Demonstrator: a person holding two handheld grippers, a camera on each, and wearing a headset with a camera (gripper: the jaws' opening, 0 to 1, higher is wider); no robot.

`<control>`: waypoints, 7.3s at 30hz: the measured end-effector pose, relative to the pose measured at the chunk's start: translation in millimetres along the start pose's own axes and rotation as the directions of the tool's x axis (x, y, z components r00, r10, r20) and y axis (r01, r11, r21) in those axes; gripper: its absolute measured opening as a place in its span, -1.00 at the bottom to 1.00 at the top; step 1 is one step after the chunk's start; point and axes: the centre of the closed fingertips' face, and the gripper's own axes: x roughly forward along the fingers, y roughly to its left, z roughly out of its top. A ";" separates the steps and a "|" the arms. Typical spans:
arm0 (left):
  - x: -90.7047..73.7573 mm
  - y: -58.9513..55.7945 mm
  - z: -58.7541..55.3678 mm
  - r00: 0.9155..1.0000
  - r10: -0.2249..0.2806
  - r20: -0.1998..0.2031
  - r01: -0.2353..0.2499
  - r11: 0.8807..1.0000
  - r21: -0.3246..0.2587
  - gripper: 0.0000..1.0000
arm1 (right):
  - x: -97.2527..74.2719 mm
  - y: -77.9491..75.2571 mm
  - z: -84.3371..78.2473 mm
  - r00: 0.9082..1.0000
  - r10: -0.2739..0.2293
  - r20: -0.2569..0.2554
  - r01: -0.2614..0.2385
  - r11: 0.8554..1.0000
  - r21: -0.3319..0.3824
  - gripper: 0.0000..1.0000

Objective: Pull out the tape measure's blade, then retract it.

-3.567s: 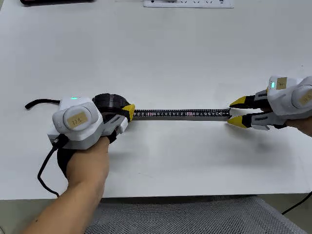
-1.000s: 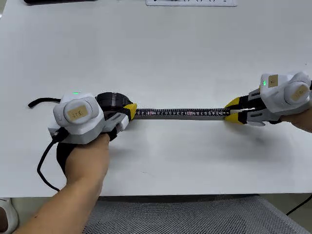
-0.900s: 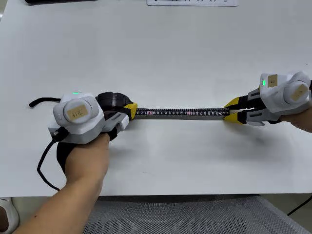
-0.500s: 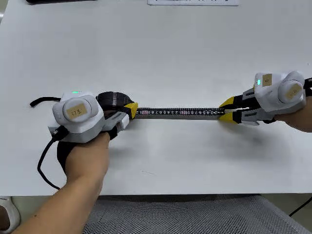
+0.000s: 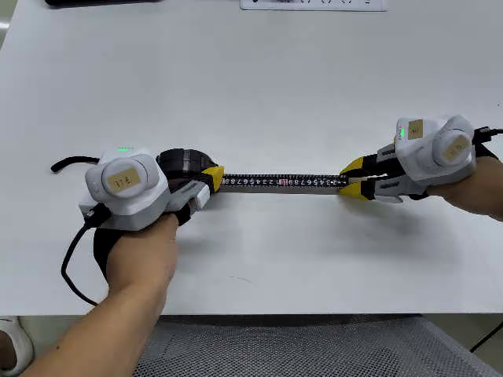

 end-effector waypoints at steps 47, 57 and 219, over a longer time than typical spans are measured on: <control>-0.4 0.3 0.3 1.000 -0.019 -0.001 0.019 1.000 -0.016 0.15 | 49.3 9.9 58.1 0.994 0.053 0.096 -0.052 0.999 -0.014 -0.79; -0.8 0.2 0.5 1.000 -0.021 -0.001 0.021 1.000 -0.021 0.15 | 56.9 13.4 67.9 0.991 0.066 0.119 -0.065 0.998 -0.005 -0.79; -54.4 -5.9 11.6 0.977 -0.213 -0.027 0.213 0.953 0.213 0.33 | 41.5 25.9 134.5 0.971 -0.061 0.232 0.032 0.992 0.124 0.20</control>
